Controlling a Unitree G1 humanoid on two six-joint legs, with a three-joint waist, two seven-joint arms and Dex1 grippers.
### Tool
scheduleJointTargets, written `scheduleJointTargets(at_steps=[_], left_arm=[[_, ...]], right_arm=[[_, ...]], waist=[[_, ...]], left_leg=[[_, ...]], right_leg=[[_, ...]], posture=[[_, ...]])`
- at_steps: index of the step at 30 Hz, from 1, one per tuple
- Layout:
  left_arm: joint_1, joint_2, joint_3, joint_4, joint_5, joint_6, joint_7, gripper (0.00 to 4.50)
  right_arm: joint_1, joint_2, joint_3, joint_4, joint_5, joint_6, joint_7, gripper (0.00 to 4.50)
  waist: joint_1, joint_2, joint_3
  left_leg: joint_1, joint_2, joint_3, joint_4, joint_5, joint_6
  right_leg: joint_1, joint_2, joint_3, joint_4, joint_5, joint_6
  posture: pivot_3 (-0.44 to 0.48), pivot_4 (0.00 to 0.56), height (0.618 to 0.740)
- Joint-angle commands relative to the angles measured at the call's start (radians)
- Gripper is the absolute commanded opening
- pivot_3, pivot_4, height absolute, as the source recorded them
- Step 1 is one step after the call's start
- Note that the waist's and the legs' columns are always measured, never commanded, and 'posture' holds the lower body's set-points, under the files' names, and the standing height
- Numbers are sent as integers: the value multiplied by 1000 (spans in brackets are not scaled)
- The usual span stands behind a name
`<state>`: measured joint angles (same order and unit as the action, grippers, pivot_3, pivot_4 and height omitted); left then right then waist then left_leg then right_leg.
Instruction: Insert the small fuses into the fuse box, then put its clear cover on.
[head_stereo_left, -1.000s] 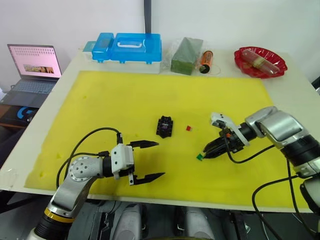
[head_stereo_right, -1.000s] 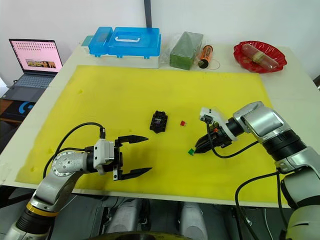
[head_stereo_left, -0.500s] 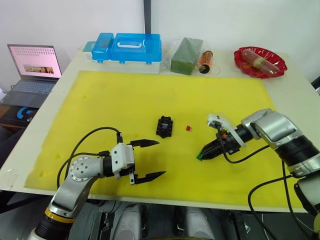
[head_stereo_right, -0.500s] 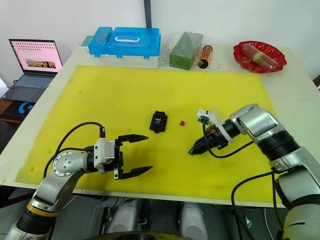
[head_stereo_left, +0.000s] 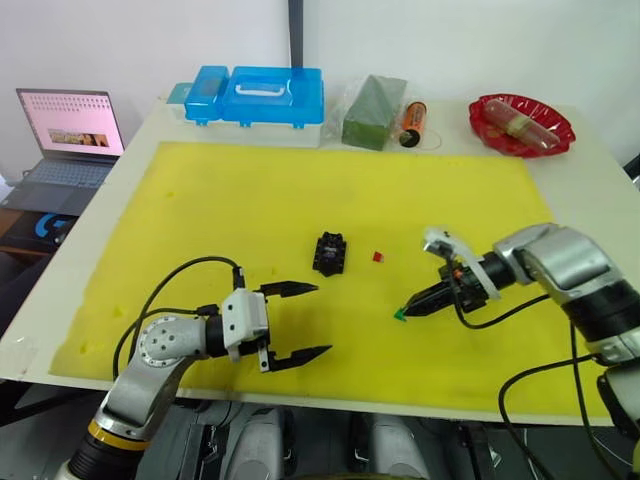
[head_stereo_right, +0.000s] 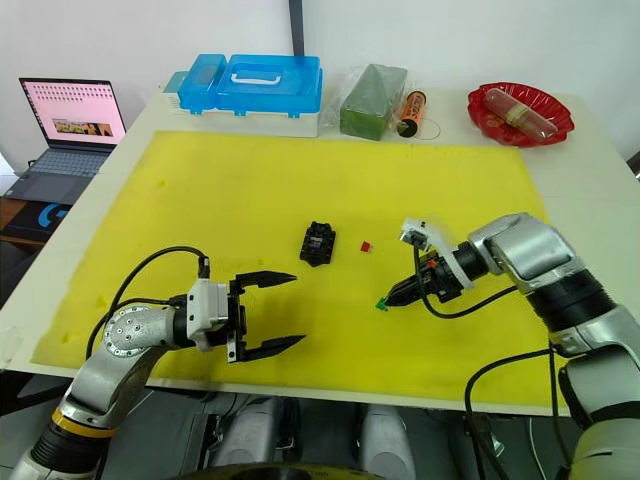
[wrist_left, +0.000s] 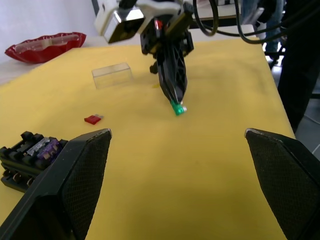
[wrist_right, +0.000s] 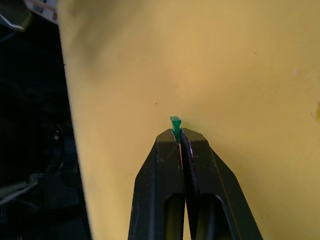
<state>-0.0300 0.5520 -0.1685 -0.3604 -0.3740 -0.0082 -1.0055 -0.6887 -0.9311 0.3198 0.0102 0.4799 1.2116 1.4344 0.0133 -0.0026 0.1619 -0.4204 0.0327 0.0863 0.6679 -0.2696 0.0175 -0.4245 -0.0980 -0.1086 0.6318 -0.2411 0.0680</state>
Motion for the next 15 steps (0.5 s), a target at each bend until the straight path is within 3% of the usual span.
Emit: scheduleJointTargets(at_steps=[1, 4, 9, 11, 15], left_arm=[[15, 12, 33, -39, -28, -9, -4, 4500], [33, 13, 44, -46, -41, 0, 5, 4500], [36, 11, 41, -49, -61, 12, -2, 4500], [19, 8, 36, -34, -61, 12, -10, 4500], [-25, 3, 31, -24, -70, 27, -20, 4500]], right_arm=[[83, 55, -261, -181, 119, 298, -141, 23], [273, 111, -511, -332, 285, 402, -329, 23], [496, 156, -756, -361, 750, 403, -777, 23], [567, 223, -814, -402, 879, 403, -969, 23], [743, 209, -692, -429, 1368, 18, -1564, 23]], waist=[[0, 0, 0], [6, -1, -1], [22, -1, -1], [25, -2, -2], [24, -2, -2]], left_leg=[[0, 0, 0, 0, 0, 0], [0, 0, -1, 0, 0, 0], [1, -1, 0, 0, 0, 0], [4, 0, 1, 0, 0, 0], [9, 1, -1, -1, 0, 0]], right_leg=[[0, 0, 0, 0, 0, 0], [1, 0, -1, 0, 0, -1], [3, -2, -1, -1, 1, -1], [5, -1, 0, -1, 1, -1], [10, 1, 0, -1, 0, -2]], posture=[[0, 150, 740], [0, 150, 740], [0, 150, 740], [0, 150, 740], [0, 150, 740]])
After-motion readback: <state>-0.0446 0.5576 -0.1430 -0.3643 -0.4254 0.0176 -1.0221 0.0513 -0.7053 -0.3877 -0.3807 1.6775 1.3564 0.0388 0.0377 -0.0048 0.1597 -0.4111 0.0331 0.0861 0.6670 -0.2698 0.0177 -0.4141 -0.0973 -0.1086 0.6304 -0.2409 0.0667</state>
